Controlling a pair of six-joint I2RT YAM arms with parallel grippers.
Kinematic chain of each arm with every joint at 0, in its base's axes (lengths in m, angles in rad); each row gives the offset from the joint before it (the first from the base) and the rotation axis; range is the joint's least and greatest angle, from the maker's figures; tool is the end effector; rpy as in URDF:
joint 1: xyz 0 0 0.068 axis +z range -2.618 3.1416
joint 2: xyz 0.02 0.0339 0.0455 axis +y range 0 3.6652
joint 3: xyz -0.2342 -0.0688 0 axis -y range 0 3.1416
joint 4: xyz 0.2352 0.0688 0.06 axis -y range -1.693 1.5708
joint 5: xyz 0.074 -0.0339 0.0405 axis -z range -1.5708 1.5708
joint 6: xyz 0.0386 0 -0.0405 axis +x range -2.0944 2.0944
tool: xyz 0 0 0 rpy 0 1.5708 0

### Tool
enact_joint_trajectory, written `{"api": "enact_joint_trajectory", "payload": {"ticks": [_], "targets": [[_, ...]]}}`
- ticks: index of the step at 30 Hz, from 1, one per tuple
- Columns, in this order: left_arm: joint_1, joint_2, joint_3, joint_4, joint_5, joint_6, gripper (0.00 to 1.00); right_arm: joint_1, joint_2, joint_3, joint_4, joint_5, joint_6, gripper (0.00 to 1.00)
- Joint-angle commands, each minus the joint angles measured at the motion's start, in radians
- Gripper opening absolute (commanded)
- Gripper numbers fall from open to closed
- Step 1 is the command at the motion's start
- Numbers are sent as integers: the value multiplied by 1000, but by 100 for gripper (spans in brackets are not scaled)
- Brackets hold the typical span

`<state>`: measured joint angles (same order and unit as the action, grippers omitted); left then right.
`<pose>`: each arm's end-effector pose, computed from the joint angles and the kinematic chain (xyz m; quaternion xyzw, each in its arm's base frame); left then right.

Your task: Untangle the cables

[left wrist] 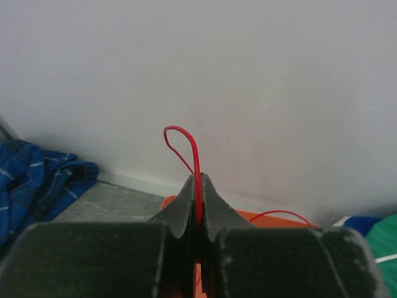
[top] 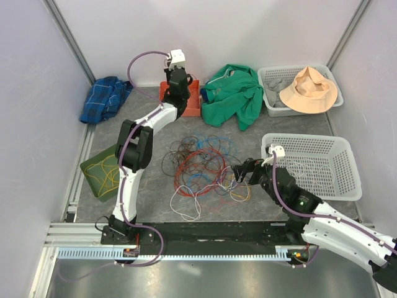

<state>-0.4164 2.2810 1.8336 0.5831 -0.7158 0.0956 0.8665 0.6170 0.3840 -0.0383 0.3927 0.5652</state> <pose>0.4793 -0.1843 0.2574 -0.0994 0.6626 0.1147 0.7334 0.1261 0.1256 0.2237 -0.0005 0.7898 0.2722 0.5497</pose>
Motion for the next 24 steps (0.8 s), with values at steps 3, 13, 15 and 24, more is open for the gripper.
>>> {"api": "enact_joint_trajectory", "payload": {"ticks": [3,13,15,24], "targets": [[19,58,113,-288,-35,-16,2,-1,30,-5,31,-21,7,98],[25,153,263,-483,160,-201,2,-1,44,1,28,-15,10,98],[25,166,286,-520,197,-229,2,-1,55,4,31,-15,10,98],[22,150,222,-543,312,-338,2,-1,90,-2,61,-35,22,98]]}}
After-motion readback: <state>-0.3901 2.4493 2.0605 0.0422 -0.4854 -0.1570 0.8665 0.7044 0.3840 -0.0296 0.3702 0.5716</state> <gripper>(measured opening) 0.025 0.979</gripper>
